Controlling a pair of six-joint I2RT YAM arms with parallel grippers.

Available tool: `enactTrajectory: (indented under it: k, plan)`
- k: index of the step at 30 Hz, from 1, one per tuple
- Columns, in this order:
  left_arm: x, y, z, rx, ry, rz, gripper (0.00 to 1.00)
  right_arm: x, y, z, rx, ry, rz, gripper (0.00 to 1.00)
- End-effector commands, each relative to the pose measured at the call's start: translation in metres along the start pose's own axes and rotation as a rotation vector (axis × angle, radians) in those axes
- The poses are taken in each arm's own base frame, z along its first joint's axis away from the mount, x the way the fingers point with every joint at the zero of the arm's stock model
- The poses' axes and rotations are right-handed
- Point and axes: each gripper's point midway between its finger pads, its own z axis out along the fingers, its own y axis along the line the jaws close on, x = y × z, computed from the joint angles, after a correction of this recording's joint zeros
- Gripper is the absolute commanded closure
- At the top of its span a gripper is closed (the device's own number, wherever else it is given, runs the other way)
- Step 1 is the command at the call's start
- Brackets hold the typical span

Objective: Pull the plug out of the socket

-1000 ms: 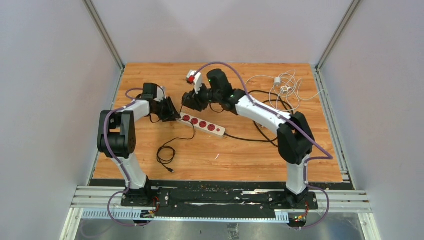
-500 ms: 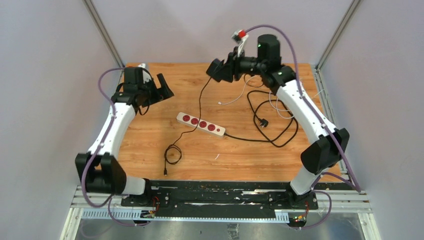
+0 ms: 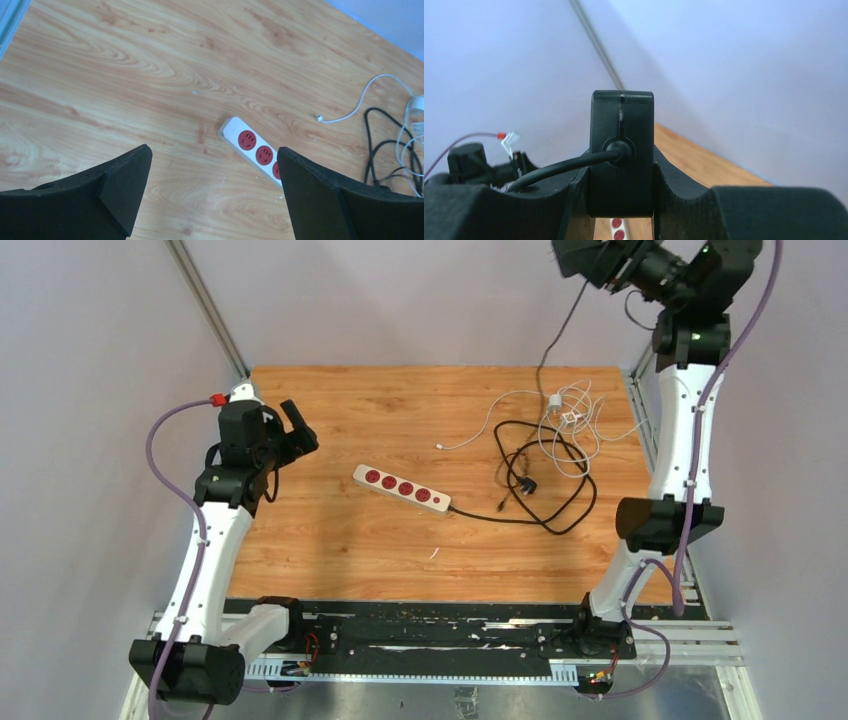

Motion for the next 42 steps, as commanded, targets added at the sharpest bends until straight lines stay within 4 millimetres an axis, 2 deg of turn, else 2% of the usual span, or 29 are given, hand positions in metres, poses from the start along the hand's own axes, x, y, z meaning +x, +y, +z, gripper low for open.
enactTrajectory:
  k: [1, 3, 6, 8, 11, 15, 19, 23, 27, 32, 34, 38, 40, 42]
  plan:
    - [0.012, 0.011, 0.01, -0.053, 0.029, -0.004, 0.0, -0.043, -0.047, -0.018, 0.047, -0.123, 0.153, 1.0]
    - [0.015, 0.012, 0.013, -0.062, 0.044, -0.004, 0.0, -0.061, -0.072, -0.03, 0.106, -0.199, 0.146, 1.0]
    - [0.019, 0.015, 0.016, -0.072, 0.059, -0.001, 0.0, -0.066, -0.114, -0.043, 0.222, -0.259, 0.133, 1.0]
    - [0.021, 0.015, 0.017, -0.076, 0.063, -0.001, 0.0, -0.056, -0.14, -0.047, 0.291, -0.248, 0.124, 1.0]
    - [0.023, 0.016, 0.02, -0.075, 0.071, 0.0, 0.0, -0.028, -0.181, -0.052, 0.405, -0.196, 0.104, 1.0]
    - [0.032, 0.015, 0.027, -0.067, 0.105, 0.009, 0.0, 0.031, -0.23, -0.056, 0.484, -0.066, 0.1, 1.0]
    - [0.048, 0.016, 0.035, -0.061, 0.163, 0.02, 0.0, 0.116, -0.279, -0.073, 0.647, 0.156, 0.042, 1.0]
    - [0.067, 0.023, 0.043, -0.077, 0.221, 0.031, 0.0, 0.198, -0.311, -0.102, 0.834, 0.378, -0.027, 1.0]
    - [0.083, 0.028, 0.049, -0.088, 0.272, 0.04, 0.0, 0.25, -0.336, -0.14, 1.017, 0.554, -0.082, 1.0]
    - [0.095, 0.033, 0.054, -0.104, 0.313, 0.039, 0.0, 0.295, -0.358, -0.196, 1.256, 0.77, -0.094, 1.0]
    - [0.1, 0.035, 0.056, -0.112, 0.325, 0.037, 0.0, 0.314, -0.36, -0.202, 1.254, 0.827, -0.084, 0.96]
    - [0.111, 0.039, 0.059, -0.125, 0.356, 0.033, 0.0, 0.345, -0.358, -0.201, 1.2, 0.891, -0.052, 0.87]
    - [0.114, 0.041, 0.06, -0.131, 0.364, 0.033, 0.0, 0.355, -0.358, -0.2, 1.181, 0.916, -0.047, 0.78]
    - [0.114, 0.041, 0.061, -0.132, 0.366, 0.033, 0.0, 0.355, -0.357, -0.197, 1.171, 0.922, -0.054, 0.65]
